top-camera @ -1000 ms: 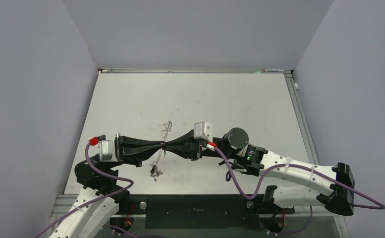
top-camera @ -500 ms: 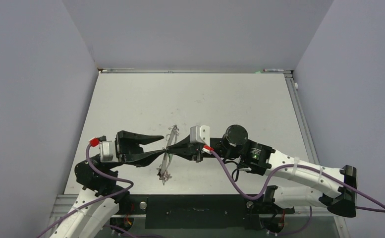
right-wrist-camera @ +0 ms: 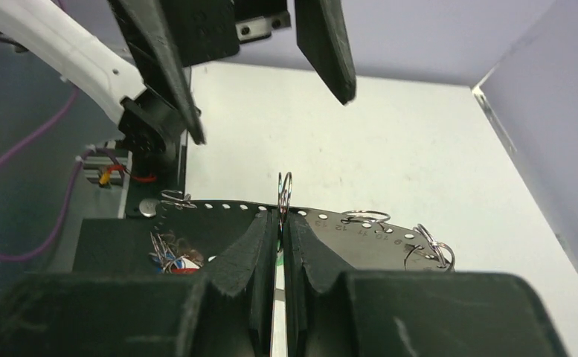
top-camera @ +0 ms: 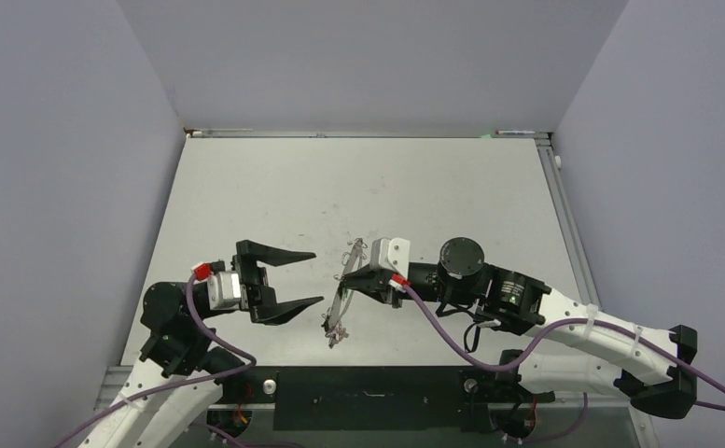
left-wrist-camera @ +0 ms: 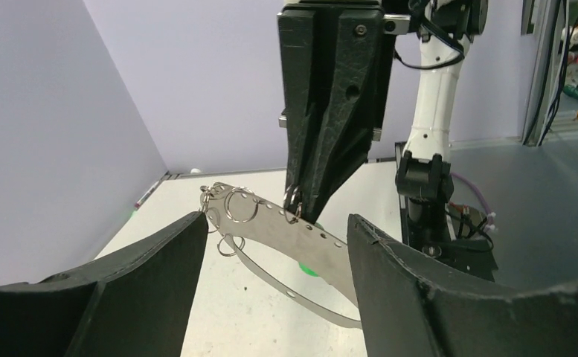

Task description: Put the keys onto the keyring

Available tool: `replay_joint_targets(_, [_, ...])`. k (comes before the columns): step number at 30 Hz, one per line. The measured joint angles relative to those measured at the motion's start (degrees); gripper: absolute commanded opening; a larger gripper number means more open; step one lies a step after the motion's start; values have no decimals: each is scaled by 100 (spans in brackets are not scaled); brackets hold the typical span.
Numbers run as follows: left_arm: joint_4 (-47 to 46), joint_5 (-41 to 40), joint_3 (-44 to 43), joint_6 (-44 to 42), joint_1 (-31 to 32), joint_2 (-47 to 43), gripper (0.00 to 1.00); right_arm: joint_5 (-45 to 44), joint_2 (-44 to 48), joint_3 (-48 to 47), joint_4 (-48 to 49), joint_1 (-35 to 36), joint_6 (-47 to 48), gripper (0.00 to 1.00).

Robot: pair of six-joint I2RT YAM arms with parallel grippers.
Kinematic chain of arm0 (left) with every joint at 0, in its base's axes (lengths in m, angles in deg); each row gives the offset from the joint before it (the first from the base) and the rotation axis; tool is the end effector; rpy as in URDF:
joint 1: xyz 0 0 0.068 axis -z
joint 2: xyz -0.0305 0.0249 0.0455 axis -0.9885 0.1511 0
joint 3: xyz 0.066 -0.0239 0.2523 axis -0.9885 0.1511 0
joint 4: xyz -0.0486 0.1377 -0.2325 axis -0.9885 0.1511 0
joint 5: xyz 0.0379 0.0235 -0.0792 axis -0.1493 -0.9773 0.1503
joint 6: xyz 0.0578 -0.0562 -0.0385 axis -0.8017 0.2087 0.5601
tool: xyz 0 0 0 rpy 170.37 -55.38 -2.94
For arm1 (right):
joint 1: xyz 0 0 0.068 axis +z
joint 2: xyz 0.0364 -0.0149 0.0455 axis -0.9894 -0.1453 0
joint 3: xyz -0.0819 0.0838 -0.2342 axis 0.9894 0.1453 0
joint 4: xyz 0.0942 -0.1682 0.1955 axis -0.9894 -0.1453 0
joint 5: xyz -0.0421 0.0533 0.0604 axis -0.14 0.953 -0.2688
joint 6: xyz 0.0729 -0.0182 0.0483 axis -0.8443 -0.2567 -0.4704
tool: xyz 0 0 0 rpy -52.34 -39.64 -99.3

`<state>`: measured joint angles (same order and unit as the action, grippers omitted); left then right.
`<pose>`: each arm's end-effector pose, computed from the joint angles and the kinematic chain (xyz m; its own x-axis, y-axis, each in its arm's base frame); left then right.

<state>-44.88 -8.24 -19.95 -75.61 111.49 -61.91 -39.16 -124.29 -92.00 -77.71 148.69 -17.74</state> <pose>0.1022 -0.1271 0.3751 0.2356 -0.2805 -0.9305 0.9604 0.2134 0.1789 0.0839 0.2731 0.3814 0.1582 -0.0742 -0.9846 -0.9871 0.0109 -0.1595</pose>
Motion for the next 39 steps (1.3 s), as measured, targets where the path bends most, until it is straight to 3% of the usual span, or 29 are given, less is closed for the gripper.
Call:
replay_joint_targets(8, [1670,-170,-446,-1303,656,125,51,-468,-20,-234,-1285,0,68,5])
replay_joint_targets(17, [2855,-323,-831,-1858,1123,909,40,-339,-334,-603,-2214,2,358,5])
replay_joint_targets(39, [2973,-170,-833,-1716,1141,1410,28,-52,-734,-754,-2643,7,684,5])
